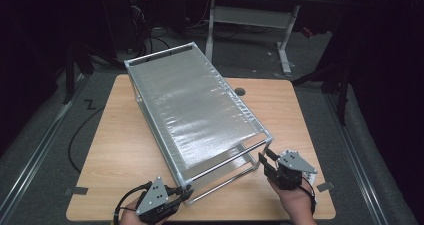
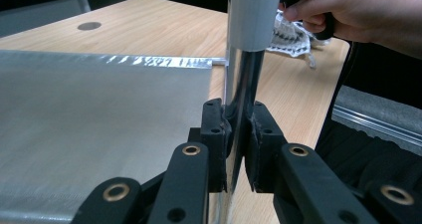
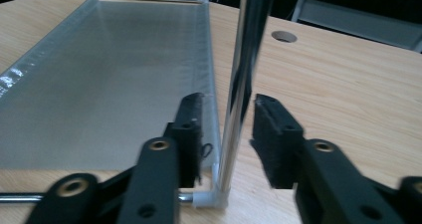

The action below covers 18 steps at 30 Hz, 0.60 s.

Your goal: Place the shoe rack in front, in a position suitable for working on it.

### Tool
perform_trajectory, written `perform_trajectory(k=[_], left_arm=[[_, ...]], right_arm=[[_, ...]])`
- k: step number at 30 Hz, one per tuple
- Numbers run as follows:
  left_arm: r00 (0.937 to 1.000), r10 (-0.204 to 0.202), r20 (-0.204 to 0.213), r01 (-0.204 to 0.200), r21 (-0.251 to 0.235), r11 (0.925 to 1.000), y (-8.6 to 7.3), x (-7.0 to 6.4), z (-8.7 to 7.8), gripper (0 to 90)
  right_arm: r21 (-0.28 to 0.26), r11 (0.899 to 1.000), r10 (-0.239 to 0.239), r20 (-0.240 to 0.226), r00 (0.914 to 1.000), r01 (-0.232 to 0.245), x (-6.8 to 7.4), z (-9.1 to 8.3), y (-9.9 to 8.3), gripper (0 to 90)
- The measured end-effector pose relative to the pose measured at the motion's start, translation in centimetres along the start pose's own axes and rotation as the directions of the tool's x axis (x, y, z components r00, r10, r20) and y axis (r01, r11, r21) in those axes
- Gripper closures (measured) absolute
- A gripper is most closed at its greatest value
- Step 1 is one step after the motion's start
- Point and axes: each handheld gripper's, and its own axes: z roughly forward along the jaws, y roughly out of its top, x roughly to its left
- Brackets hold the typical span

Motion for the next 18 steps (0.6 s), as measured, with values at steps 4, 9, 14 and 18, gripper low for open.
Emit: perform_trajectory(k=[4, 9, 14, 18], left_arm=[[0.9996, -0.011, -0.027, 0.011, 0.001, 0.9999, -0.3, 0.1, -0.8, 80.2], [0.9989, -0.015, -0.045, 0.015, 0.003, 0.9999, -0.5, -0.1, -1.4, 80.2], [0.9981, -0.017, -0.059, 0.017, 0.006, 0.9998, -0.8, -0.4, -1.9, 80.2], [0.9973, -0.02, -0.07, 0.021, 0.008, 0.9998, -0.9, -0.7, -2.4, 80.2]], right_arm=[[-0.012, 1.0, -0.017, -0.006, 0.9998, 0.017, 0.4, 0.5, 0.2, 79.3], [-0.014, 0.999, -0.029, -0.036, 0.9989, 0.029, 0.8, 1.1, 0.6, 79.7], [-0.015, 0.999, -0.035, -0.053, 0.998, 0.034, 1.2, 1.9, 0.9, 79.7], [-0.015, 0.999, -0.041, -0.071, 0.9966, 0.04, 1.6, 2.8, 1.4, 79.7]])
